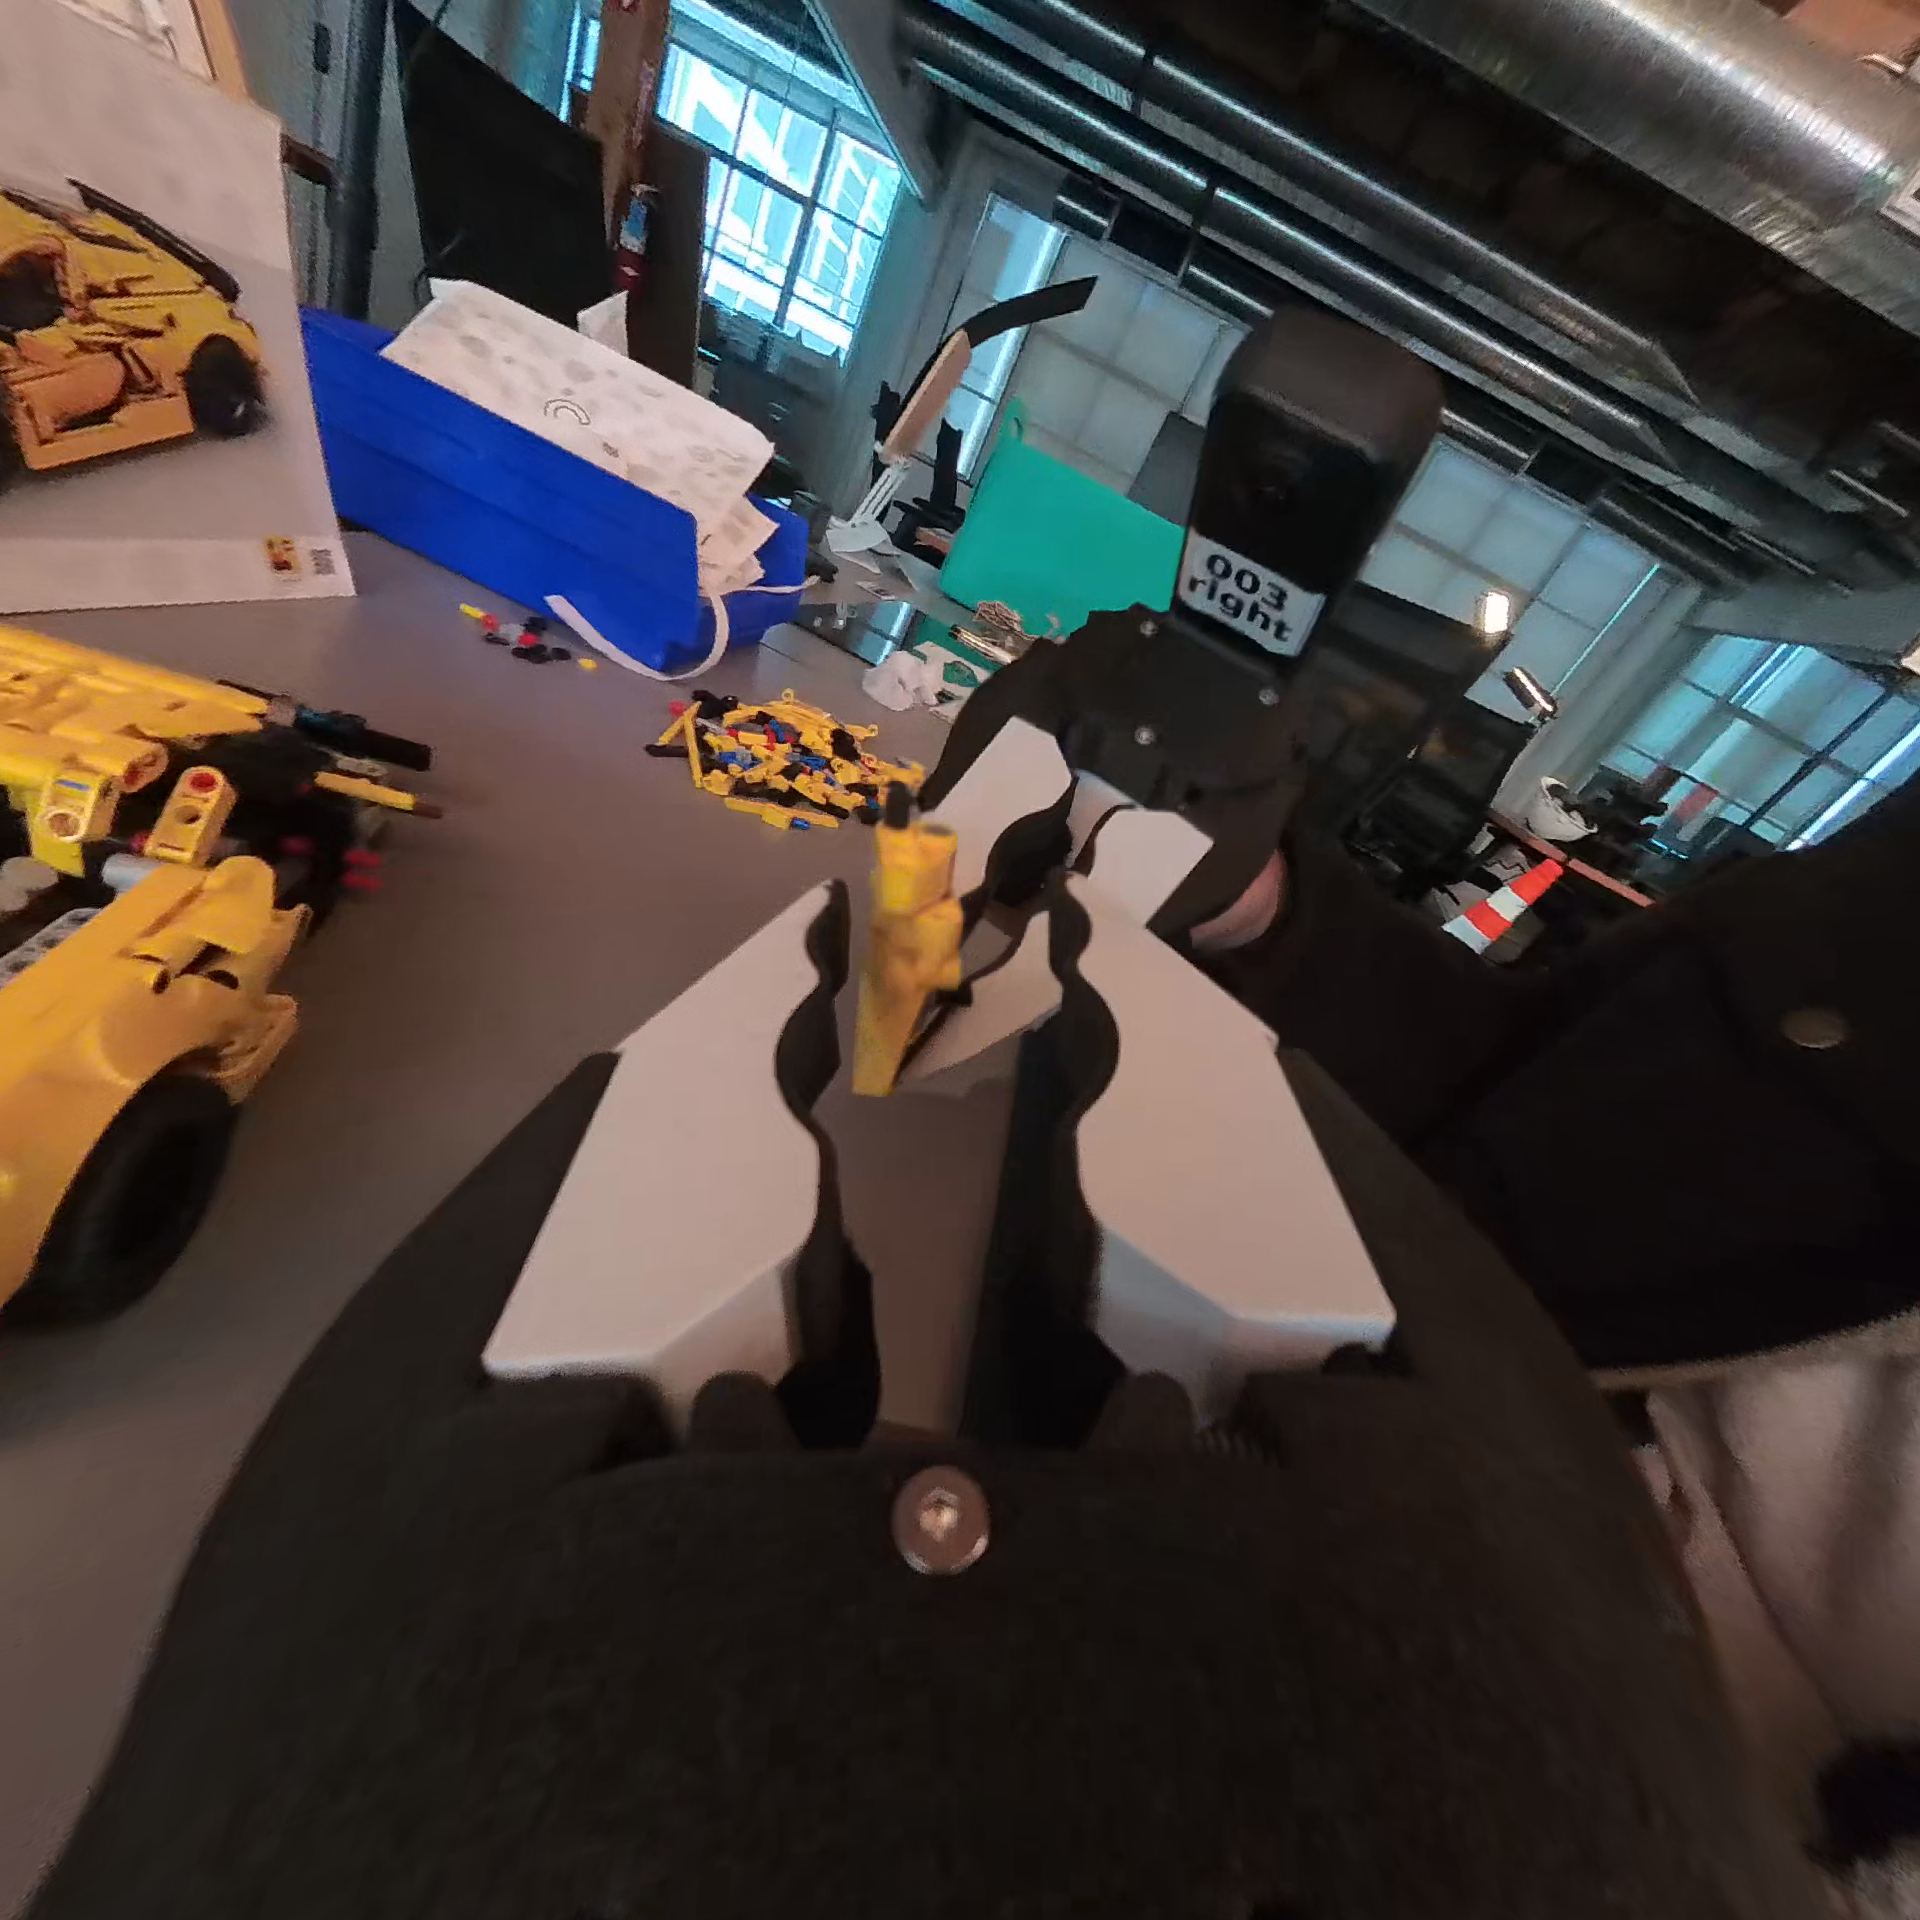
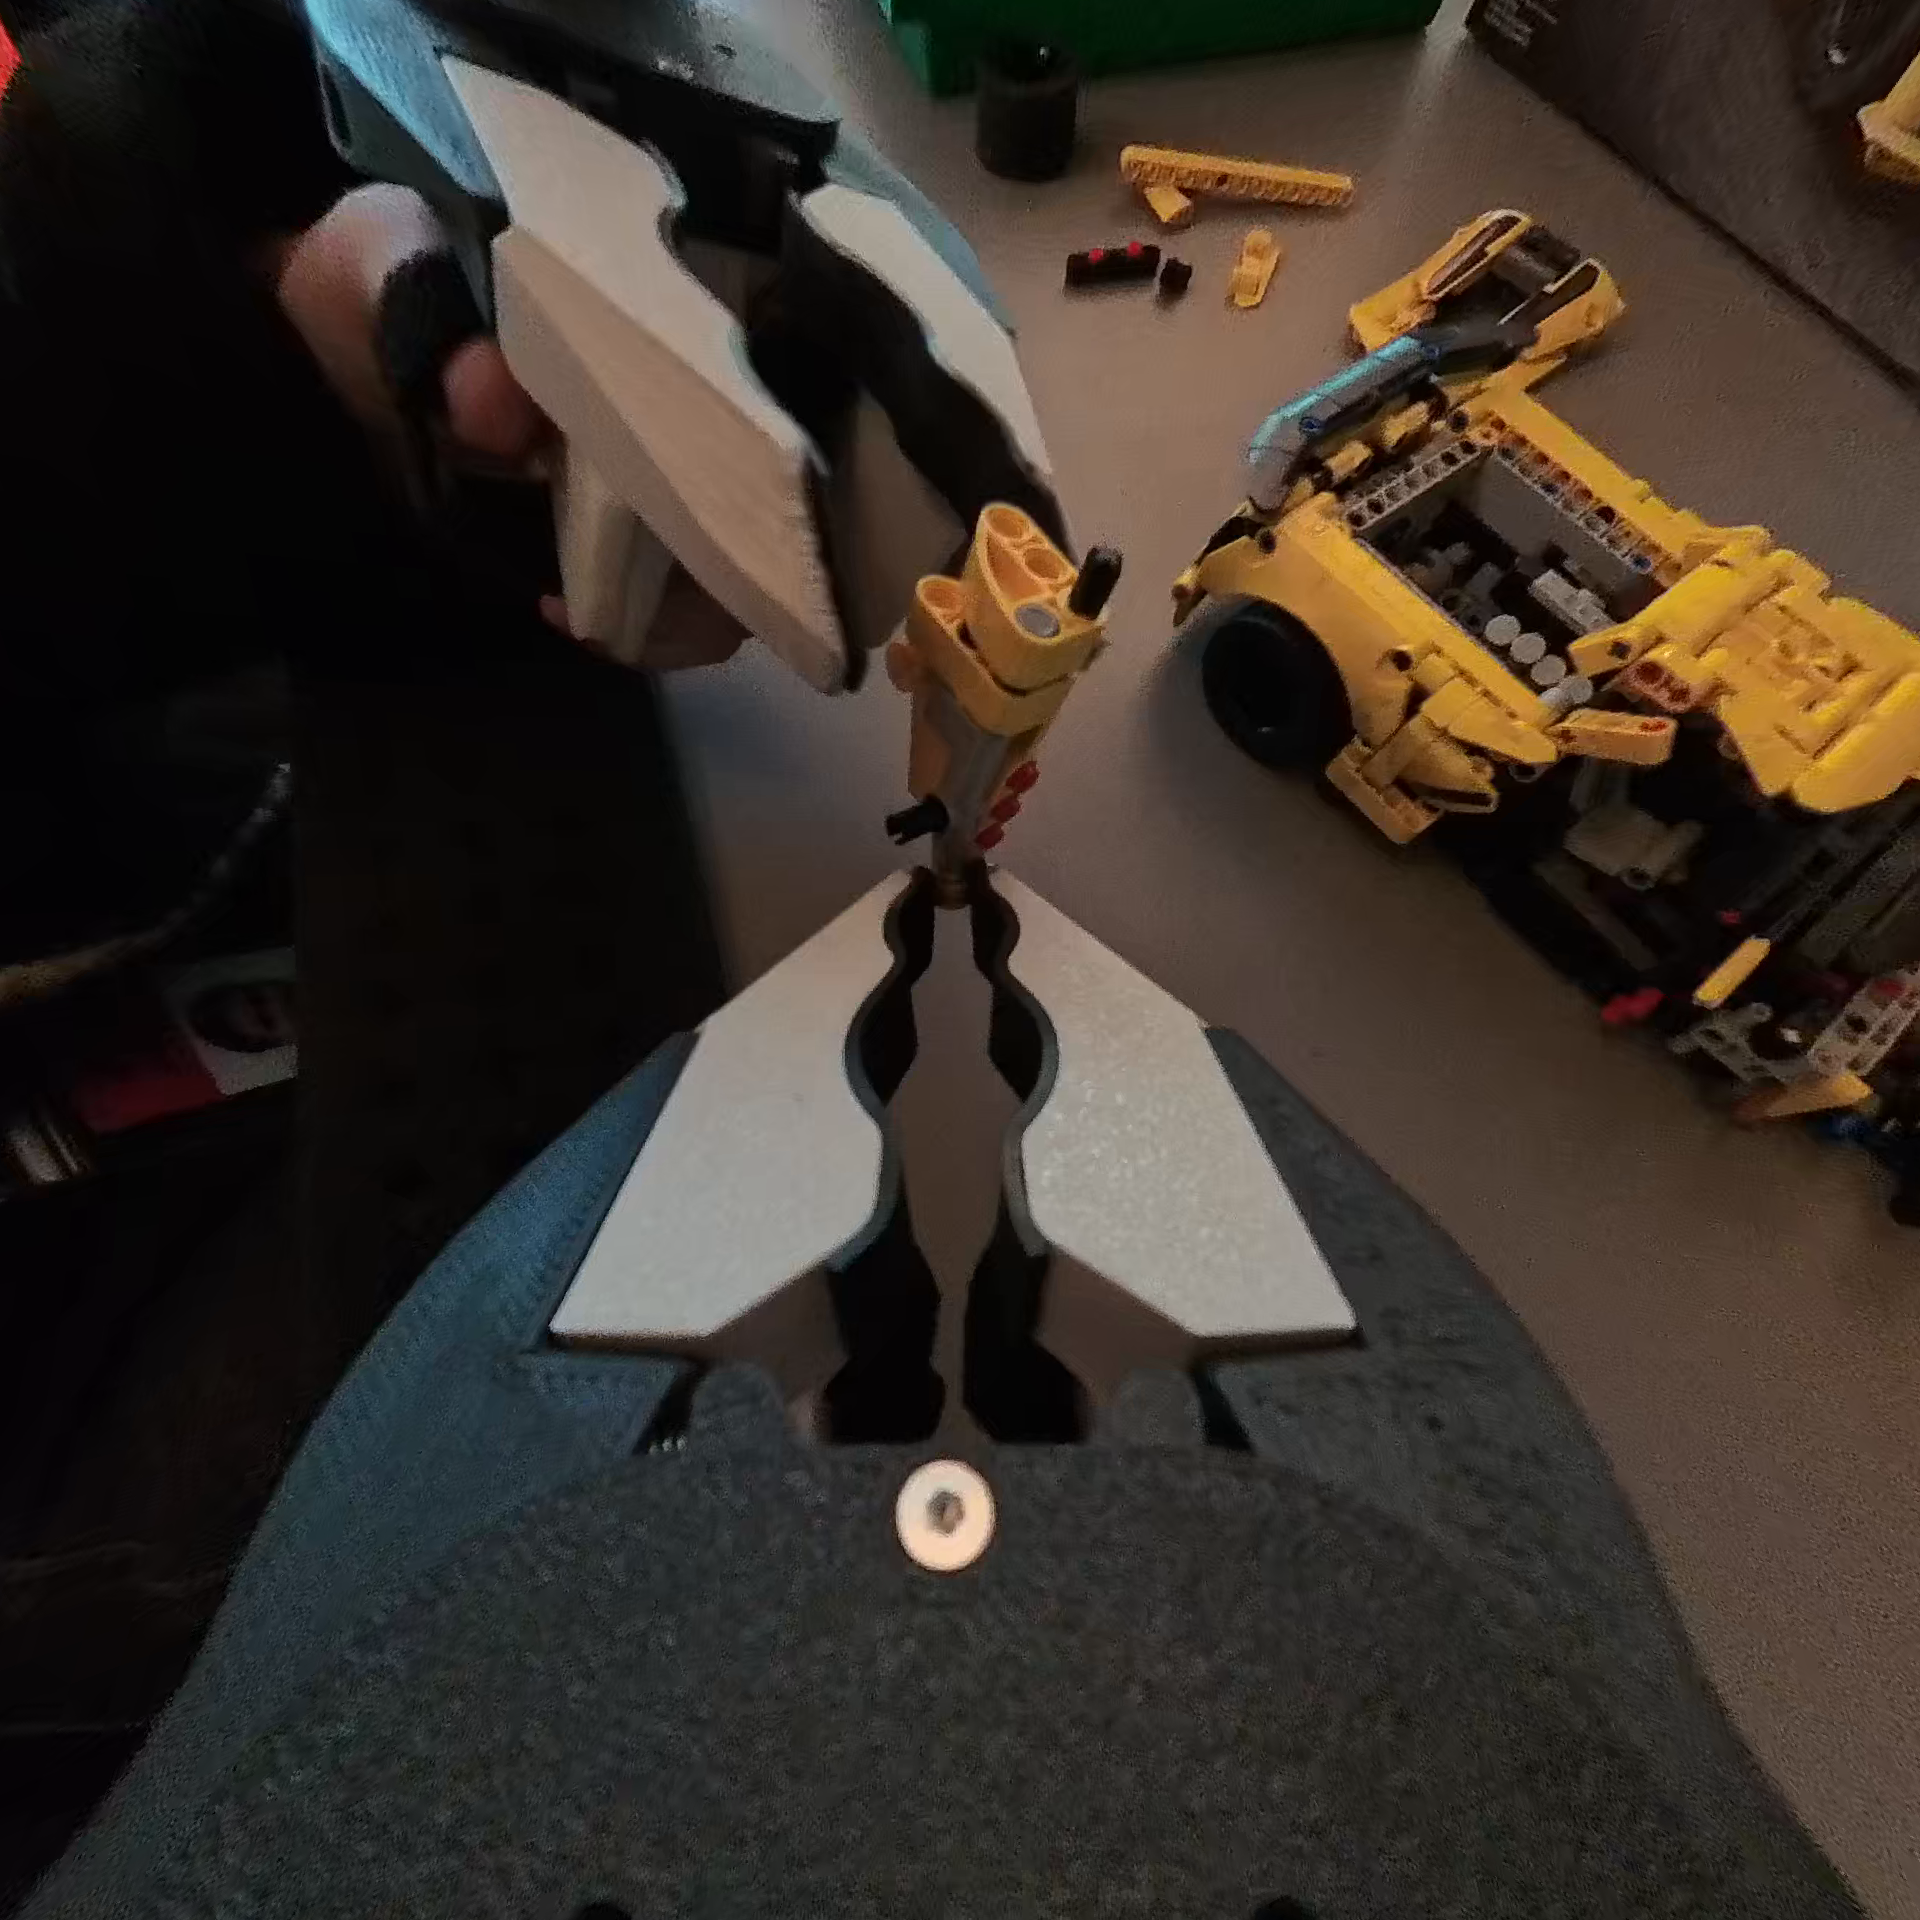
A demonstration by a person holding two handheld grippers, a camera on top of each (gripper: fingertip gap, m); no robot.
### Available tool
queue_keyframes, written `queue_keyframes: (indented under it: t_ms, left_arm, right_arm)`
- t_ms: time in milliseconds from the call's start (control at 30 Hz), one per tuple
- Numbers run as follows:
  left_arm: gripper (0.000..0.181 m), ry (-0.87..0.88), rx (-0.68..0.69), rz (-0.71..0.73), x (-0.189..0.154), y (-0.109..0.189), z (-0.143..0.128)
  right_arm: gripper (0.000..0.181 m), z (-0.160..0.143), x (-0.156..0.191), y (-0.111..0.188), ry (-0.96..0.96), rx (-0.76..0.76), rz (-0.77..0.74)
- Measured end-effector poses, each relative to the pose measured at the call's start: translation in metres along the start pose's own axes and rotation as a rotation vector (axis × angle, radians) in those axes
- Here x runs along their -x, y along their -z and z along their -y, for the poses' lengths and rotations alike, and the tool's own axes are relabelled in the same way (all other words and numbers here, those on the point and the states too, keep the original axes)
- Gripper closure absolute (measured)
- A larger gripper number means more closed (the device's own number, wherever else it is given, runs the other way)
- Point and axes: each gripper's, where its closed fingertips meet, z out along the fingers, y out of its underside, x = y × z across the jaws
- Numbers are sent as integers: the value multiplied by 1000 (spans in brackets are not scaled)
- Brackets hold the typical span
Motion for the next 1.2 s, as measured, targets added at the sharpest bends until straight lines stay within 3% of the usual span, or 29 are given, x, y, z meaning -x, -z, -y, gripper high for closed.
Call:
queue_keyframes:
  t_ms: [67,100,133,333,500,700,833,1000,1033,1100,1200]
  left_arm:
    - [148,15,29,6,3,-1,-5]
    - [164,22,40,21,7,-1,-7]
    - [165,35,34,38,10,0,-7]
    - [166,292,-138,28,33,20,15]
    - [166,396,-174,-19,35,21,16]
    - [166,455,-168,12,45,22,11]
    - [167,555,-429,55,74,69,41]
    - [166,462,-340,44,59,50,35]
    - [166,450,-325,38,56,47,34]
    - [166,423,-275,34,50,38,28]
    - [166,369,-214,50,44,29,21]
  right_arm:
    - [175,5,6,-2,27,-7,-1]
    - [174,6,7,-3,33,1,-5]
    - [174,7,6,-4,45,5,-25]
    - [164,40,-13,0,193,-210,-318]
    - [175,57,-11,-1,310,-278,-526]
    - [181,48,-16,-7,305,-200,-541]
    - [181,27,-20,-13,275,-130,-507]
    - [180,52,-18,-1,265,-289,-552]
    - [168,55,-18,0,262,-302,-565]
    - [160,54,-17,-3,241,-294,-555]
    - [166,56,-15,-3,233,-315,-537]
